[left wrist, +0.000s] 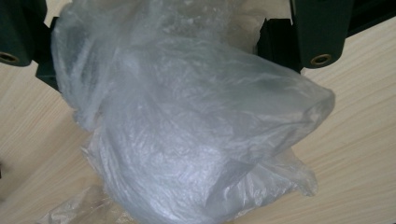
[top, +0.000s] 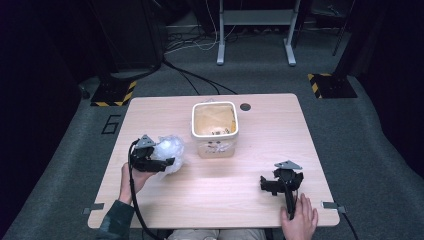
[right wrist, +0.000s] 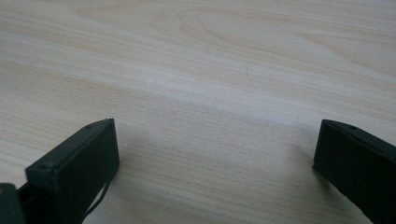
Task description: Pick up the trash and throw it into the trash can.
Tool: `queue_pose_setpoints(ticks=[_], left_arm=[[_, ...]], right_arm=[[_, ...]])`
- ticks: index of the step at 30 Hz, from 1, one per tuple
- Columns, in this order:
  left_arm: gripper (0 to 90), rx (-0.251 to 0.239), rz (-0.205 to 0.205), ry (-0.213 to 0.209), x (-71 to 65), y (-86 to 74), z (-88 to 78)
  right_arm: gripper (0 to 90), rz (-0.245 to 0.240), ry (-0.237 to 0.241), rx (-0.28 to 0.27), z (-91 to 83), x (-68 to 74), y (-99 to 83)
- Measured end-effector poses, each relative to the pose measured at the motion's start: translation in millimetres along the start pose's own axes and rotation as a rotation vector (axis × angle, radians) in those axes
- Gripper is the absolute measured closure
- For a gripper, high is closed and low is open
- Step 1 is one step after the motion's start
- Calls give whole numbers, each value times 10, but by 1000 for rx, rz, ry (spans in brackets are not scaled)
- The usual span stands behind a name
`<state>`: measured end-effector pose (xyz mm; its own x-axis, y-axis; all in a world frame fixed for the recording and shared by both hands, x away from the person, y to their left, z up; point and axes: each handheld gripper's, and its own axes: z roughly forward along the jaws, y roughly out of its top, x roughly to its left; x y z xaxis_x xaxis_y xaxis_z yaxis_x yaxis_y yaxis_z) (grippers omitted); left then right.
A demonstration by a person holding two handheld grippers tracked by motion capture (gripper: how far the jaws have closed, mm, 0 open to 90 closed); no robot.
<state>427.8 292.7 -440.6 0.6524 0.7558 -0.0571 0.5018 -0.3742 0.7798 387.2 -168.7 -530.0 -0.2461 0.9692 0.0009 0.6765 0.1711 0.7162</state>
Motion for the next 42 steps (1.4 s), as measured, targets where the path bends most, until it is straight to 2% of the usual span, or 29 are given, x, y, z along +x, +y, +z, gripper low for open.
queue_pose_setpoints(ticks=[12, 42], left_arm=[[266, -33, 7, 5, 49, 120, -122], [268, -91, 71, 14, 36, 579, -262]], right_arm=[[0, 0, 0, 0, 0, 0, 0], [0, 1, 0, 0, 0, 1, 0]])
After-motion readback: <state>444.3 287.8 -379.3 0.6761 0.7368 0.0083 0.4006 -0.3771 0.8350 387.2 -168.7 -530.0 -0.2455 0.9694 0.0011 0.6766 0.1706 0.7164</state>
